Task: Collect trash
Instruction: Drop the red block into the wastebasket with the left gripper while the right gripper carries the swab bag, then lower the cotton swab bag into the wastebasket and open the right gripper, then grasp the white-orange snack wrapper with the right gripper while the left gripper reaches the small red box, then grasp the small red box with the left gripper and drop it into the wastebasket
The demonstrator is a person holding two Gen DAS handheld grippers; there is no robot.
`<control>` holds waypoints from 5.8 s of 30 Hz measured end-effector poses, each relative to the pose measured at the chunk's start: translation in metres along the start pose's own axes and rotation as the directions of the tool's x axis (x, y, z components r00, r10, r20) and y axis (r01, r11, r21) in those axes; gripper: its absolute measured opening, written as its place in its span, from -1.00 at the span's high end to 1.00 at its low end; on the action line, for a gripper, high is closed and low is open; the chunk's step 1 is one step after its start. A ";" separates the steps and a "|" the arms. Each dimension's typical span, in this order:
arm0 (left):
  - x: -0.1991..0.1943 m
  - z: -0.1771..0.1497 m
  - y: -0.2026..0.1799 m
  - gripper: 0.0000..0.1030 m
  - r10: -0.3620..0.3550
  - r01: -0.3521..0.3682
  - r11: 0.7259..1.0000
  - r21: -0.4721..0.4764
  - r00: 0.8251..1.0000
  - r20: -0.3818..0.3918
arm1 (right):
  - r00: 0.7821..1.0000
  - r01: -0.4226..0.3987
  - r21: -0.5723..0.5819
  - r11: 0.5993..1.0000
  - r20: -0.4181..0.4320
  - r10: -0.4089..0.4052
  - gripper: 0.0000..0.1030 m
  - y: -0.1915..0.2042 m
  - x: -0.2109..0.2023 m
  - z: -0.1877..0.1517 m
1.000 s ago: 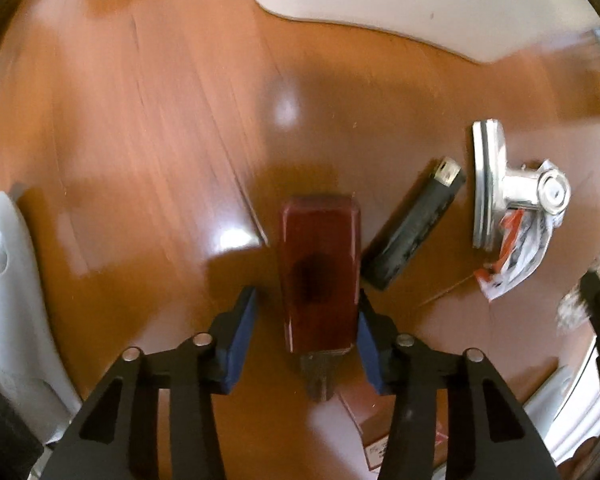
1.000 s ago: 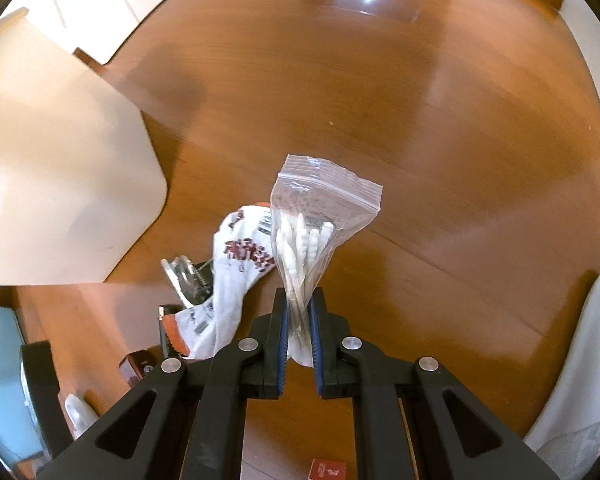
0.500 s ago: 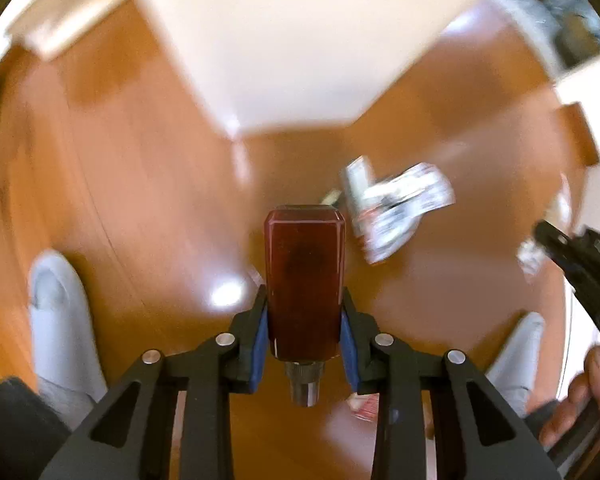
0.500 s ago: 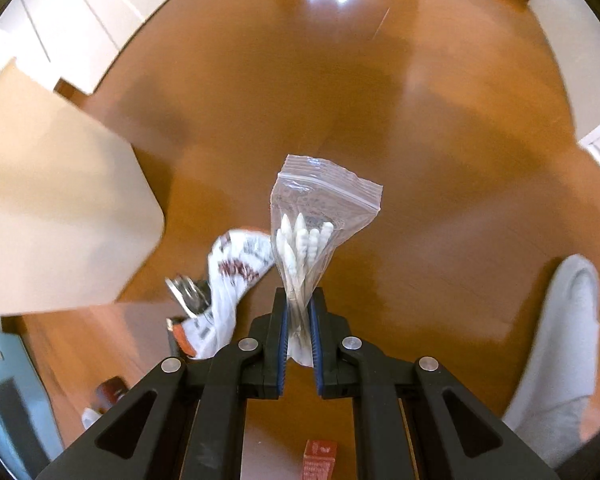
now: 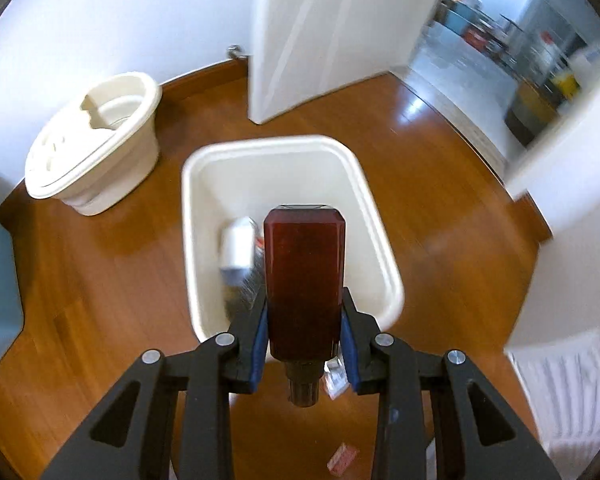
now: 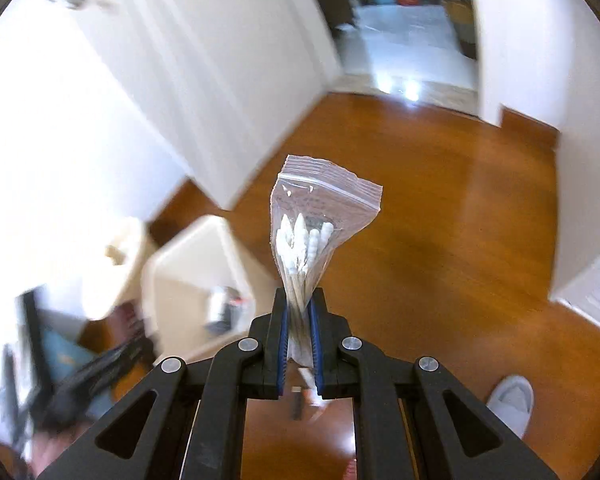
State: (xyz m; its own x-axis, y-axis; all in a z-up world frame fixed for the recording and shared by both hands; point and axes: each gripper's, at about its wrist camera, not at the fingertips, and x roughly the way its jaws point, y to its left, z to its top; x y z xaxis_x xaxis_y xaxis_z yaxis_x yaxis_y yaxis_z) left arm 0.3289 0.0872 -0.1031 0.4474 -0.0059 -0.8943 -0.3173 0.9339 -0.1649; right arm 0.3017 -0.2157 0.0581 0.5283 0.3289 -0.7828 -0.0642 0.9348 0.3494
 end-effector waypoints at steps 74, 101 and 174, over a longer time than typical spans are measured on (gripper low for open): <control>-0.076 0.020 0.065 0.36 -0.058 0.052 0.995 -0.079 0.996 -0.065 | 0.953 0.184 0.225 0.957 -0.279 -0.118 -0.50 -0.011 0.208 -0.048; 0.006 -0.026 0.006 0.36 0.054 -0.023 0.992 0.128 0.969 -0.241 | 0.829 0.406 0.456 0.792 -0.549 -0.109 0.40 -0.153 0.364 -0.203; 0.076 0.039 -0.033 0.43 0.193 -0.193 0.956 0.223 0.981 0.020 | 0.980 -0.190 0.095 0.977 -0.048 0.195 0.35 -0.011 0.014 0.004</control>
State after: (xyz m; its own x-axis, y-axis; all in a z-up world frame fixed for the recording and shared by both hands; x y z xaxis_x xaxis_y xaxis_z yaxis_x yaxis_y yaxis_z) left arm 0.4064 0.0698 -0.1496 0.3939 0.1819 -0.9010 -0.2030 0.9732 0.1077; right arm 0.3127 -0.2223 0.0454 0.4642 0.5107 -0.7237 -0.0829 0.8385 0.5385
